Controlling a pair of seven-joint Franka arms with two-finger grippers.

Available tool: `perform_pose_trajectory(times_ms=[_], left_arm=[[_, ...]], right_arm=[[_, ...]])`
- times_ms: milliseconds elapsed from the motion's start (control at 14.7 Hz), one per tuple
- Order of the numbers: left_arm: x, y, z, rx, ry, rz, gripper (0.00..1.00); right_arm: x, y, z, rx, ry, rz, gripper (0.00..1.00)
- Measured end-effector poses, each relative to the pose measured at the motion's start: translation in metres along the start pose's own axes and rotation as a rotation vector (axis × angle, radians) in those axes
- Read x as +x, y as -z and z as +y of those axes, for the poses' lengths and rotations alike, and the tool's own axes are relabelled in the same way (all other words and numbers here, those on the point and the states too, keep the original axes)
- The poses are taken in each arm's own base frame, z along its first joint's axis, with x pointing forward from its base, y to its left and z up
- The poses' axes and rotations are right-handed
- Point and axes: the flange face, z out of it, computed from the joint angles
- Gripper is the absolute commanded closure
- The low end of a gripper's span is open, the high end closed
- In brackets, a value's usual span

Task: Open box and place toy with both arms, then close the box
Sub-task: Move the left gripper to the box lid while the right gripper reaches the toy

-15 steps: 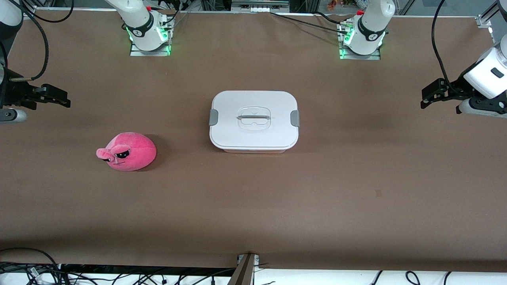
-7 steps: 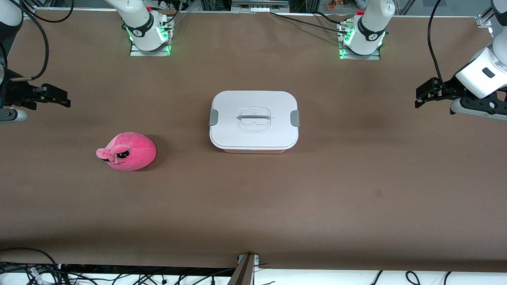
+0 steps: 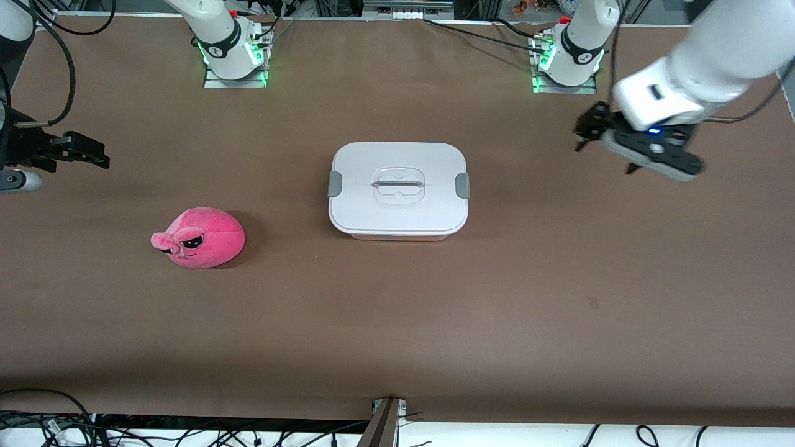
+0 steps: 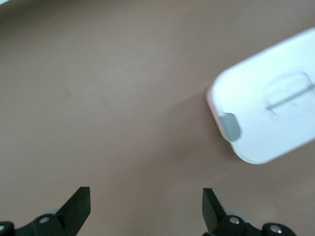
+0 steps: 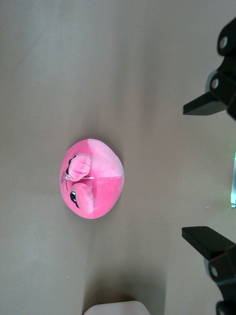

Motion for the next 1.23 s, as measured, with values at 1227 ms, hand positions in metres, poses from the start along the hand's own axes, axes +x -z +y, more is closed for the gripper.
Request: perform_pose_trajectory(times_ms=[1227], left_arm=[[0.117, -0.226, 0.204, -0.195, -0.889, 0.123, 0.00]], right_arm=[[0.066, -0.148, 0.017, 0.002, 0.048, -0.135, 0.00]])
